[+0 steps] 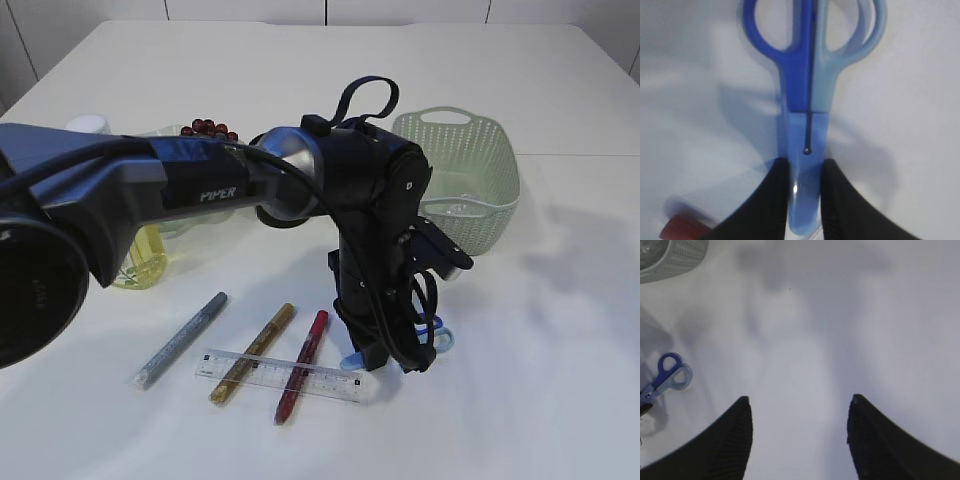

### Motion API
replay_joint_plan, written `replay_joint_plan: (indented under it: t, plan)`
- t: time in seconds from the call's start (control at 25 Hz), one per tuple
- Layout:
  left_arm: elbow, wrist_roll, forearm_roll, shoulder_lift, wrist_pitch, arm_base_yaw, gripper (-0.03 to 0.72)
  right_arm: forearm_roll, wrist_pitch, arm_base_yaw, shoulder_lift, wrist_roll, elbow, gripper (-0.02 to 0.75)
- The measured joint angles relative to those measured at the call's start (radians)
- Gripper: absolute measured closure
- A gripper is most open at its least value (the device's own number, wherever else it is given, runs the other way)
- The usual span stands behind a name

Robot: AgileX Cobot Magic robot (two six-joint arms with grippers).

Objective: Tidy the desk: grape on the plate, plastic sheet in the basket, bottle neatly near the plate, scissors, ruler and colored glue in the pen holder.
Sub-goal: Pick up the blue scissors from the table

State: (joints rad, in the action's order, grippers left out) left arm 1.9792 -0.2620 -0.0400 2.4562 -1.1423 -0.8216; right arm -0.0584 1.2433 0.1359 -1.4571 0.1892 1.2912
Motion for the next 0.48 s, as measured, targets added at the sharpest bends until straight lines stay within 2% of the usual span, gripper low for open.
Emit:
replay_joint_plan:
  t: [0.48]
  plan:
    - [0.026, 0.008, -0.002, 0.011, -0.026, 0.017, 0.566, 0.0, 0.0, 0.0, 0.0, 0.0, 0.0, 0.263]
